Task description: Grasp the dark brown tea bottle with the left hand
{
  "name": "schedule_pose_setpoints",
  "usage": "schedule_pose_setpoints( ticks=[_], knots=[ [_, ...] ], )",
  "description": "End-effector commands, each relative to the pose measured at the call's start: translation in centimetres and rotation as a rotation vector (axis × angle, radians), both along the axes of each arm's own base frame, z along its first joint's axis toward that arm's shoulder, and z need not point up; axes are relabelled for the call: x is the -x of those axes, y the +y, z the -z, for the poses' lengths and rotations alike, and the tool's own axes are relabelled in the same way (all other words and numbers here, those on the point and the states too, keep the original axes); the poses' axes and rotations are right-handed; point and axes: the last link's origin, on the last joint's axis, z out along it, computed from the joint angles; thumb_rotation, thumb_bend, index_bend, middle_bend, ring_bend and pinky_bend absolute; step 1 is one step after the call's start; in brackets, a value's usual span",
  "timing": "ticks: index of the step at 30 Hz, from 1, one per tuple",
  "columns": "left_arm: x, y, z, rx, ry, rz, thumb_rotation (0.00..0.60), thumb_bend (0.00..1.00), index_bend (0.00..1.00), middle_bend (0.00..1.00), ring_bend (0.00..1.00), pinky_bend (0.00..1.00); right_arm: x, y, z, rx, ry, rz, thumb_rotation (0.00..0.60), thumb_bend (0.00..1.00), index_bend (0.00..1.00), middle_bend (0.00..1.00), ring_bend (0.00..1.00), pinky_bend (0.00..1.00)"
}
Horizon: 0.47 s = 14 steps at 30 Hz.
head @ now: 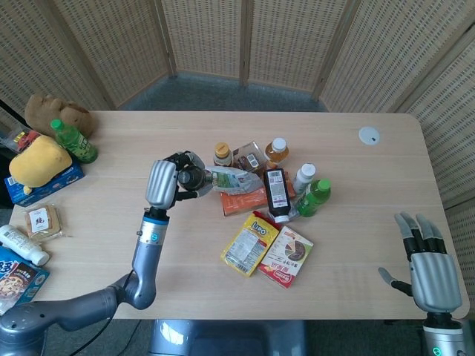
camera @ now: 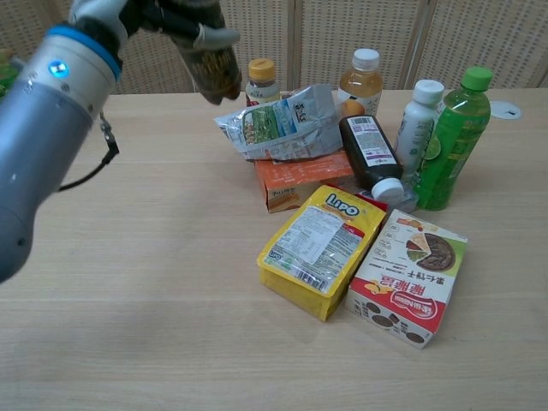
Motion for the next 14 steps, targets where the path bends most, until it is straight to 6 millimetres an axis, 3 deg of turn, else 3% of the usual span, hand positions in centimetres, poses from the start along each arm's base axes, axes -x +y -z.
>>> schedule_pose_setpoints(
  ticks=[1, 6, 14],
  knots=[
    [-2.7, 0.2, -5.7, -0.12, 0.016, 0.031, 0.6, 0.03, 0.9, 0.83, 0.72, 0.75, 0.0, 0.0, 0.0, -0.001, 0.001, -0.001, 0.6, 0.0, 0.0, 0.0, 0.0, 0.0],
    [-4.2, -0.1, -8.0, -0.144, 0.013, 0.036, 0.6, 0.03, 0.9, 0.83, 0.72, 0.75, -0.1, 0.1, 0.2, -0.009, 0.001, -0.006, 0.6, 0.0, 0.0, 0.0, 0.0, 0.0],
    [-5.4, -0.6, -8.9, -0.154, 0.018, 0.049, 0.6, 0.03, 0.9, 0.82, 0.72, 0.75, -0.2, 0.1, 0.1, -0.013, -0.001, -0.01, 0.6, 0.0, 0.0, 0.0, 0.0, 0.0]
  ],
)
